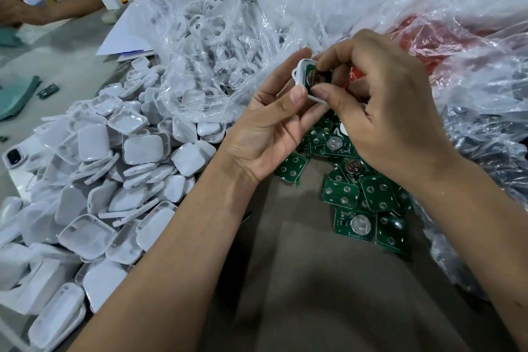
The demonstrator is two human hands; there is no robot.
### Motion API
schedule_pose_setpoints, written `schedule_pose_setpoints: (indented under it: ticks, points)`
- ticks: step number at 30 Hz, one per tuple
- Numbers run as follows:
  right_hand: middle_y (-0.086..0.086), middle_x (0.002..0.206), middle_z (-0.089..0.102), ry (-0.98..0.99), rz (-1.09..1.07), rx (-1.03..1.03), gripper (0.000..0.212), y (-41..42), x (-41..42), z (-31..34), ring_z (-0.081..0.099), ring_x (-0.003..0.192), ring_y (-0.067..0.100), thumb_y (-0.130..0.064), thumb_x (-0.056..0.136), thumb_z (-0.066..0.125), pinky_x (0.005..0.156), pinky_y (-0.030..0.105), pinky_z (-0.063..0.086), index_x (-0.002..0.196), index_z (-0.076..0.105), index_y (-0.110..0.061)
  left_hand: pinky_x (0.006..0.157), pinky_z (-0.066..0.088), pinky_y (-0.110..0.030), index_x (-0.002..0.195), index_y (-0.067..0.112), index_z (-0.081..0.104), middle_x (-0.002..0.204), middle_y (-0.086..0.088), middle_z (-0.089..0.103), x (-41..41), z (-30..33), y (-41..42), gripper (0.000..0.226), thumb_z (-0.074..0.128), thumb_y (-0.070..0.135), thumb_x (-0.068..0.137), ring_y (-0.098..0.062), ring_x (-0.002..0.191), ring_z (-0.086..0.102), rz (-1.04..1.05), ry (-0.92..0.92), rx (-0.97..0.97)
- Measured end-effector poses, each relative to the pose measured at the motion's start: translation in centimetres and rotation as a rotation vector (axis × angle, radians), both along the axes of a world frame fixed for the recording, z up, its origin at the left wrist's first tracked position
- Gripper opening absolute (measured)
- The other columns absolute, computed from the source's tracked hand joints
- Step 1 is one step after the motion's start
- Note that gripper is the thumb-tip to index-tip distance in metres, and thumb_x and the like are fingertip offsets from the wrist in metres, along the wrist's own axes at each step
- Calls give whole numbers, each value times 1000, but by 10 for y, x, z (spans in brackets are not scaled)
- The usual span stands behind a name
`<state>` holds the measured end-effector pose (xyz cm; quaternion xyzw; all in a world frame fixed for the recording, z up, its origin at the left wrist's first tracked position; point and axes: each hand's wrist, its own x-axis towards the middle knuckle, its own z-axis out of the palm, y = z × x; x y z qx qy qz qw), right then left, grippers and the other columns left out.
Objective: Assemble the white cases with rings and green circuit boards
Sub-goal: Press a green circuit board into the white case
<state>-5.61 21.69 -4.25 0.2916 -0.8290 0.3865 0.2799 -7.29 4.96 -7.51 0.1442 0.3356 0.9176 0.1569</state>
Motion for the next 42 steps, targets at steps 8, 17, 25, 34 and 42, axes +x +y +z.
schedule_pose_setpoints:
  ticks: [8,17,25,34,42]
  points:
    - [-4,103,54,18,22,-5,17,1,0,-1,59,87,14,-13,98,68,72,41,60,111,65,-3,104,50,-41,111,7,77,114,-17,72,4,4,4,52,91,-1,61,-31,110,70,-5,-27,68]
    - [-5,101,53,35,35,27,16,3,-1,1,56,86,12,-13,99,67,68,40,59,110,65,-2,102,52,-39,110,7,77,114,-17,73,5,4,3,50,91,-1,63,-30,110,70,-19,-40,76]
    - [-7,102,53,-14,20,18,15,3,0,1,57,86,12,-12,97,68,71,39,60,110,65,-5,101,55,-39,110,8,78,112,-17,73,4,5,3,48,89,-3,64,-31,111,70,-31,-45,81]
    - [-3,92,59,-102,13,-37,14,3,1,4,65,77,17,-10,92,75,65,37,59,104,71,-3,84,63,-37,107,7,78,112,-18,72,5,5,1,51,90,-4,59,-32,106,71,-19,-66,43]
    - [-3,80,66,-198,4,-88,17,8,0,5,56,59,-6,-18,88,81,58,15,50,101,72,-11,86,62,-38,108,7,78,106,-15,75,3,3,1,50,91,0,61,-29,104,73,4,-64,-12]
